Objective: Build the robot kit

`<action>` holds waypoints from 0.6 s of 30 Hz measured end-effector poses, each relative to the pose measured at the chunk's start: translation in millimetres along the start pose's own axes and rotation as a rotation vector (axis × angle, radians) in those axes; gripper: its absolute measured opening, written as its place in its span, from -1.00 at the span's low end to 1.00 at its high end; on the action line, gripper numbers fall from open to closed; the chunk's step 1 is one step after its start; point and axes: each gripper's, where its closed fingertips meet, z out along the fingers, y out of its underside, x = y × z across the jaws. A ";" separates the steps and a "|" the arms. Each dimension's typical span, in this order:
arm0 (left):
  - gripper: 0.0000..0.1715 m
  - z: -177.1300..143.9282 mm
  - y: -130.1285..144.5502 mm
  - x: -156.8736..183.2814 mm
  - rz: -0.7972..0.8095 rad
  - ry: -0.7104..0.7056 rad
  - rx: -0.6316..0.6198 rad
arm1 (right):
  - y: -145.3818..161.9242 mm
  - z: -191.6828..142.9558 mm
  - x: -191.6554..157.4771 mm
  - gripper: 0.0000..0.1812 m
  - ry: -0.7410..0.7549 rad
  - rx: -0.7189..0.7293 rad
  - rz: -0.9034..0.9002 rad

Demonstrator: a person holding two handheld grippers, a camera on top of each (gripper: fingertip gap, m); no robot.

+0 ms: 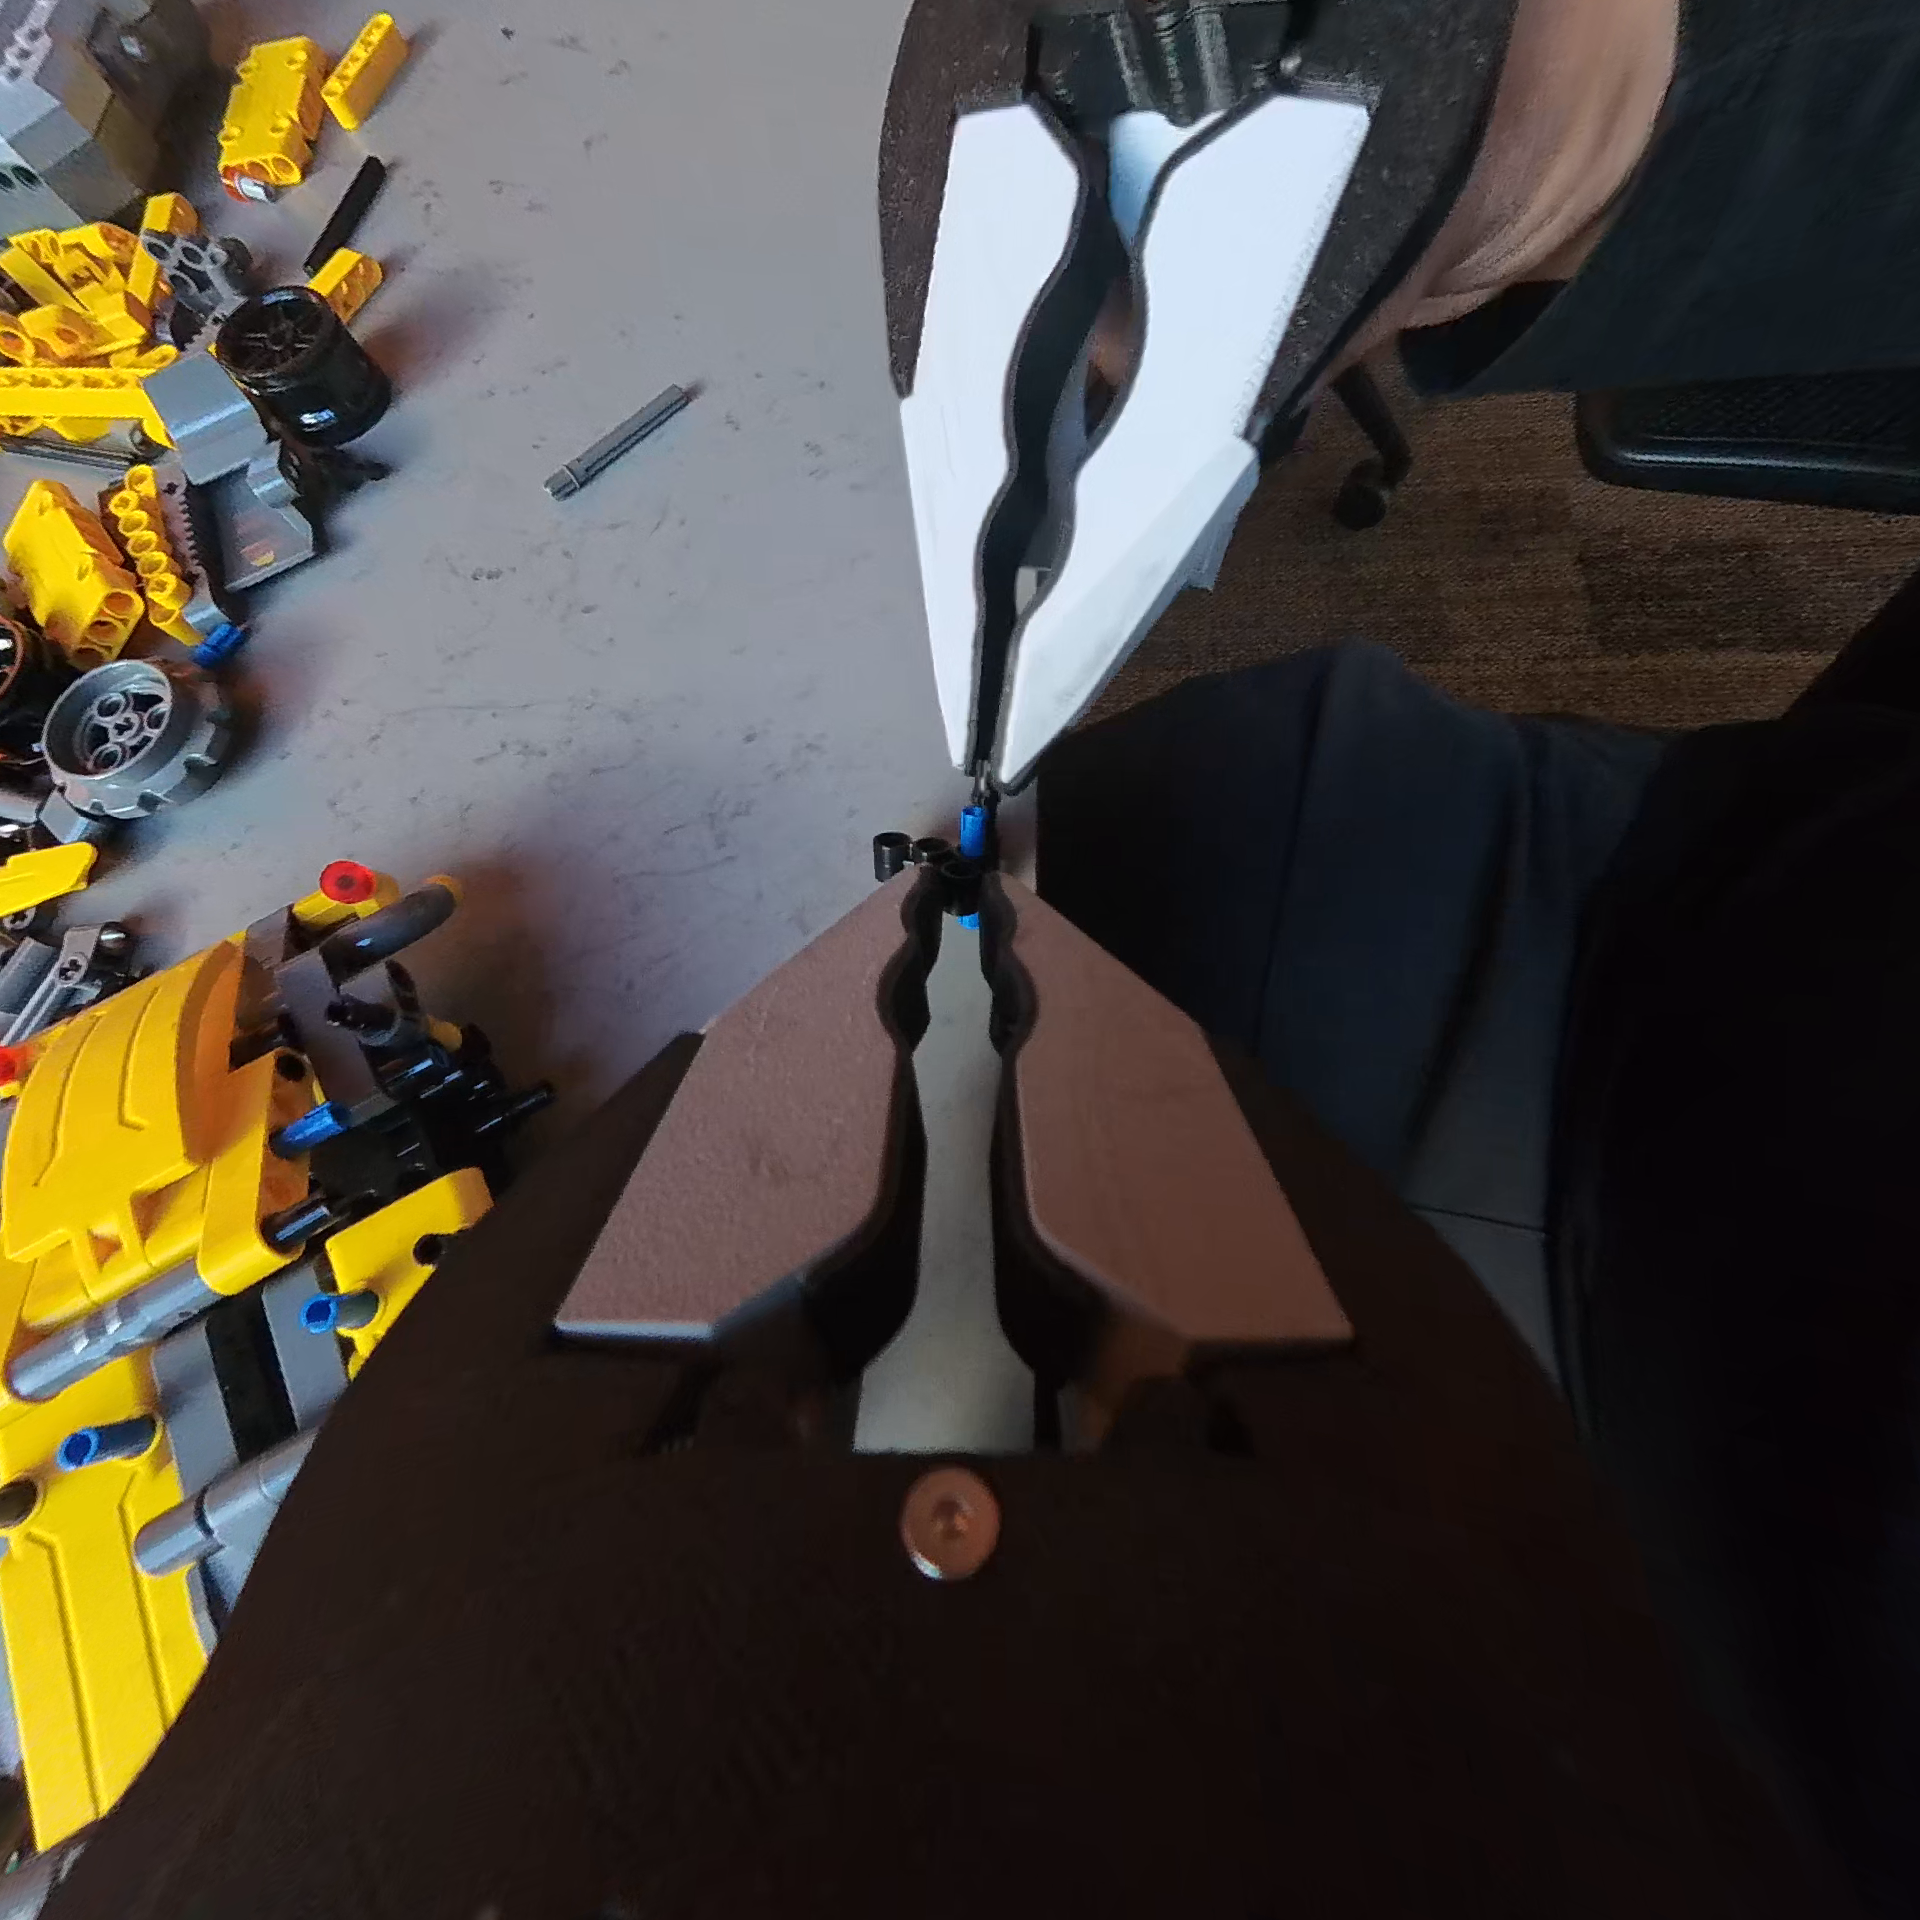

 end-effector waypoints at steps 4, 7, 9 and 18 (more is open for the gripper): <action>-0.96 -0.1 0.0 0.1 -0.008 0.007 0.001 | 0.5 -0.3 -0.2 -0.96 0.054 -0.032 -0.140; -0.96 -0.2 0.2 0.1 -0.010 0.010 0.001 | -0.8 0.7 -2.2 -0.96 0.126 -0.050 -0.308; -0.96 -0.2 0.2 -0.1 -0.012 0.011 0.001 | 0.1 0.7 -2.7 -0.96 0.138 -0.053 -0.351; -0.96 -0.1 0.1 0.4 -0.007 0.015 0.003 | 7.3 1.2 2.4 -0.97 0.100 -0.071 -0.287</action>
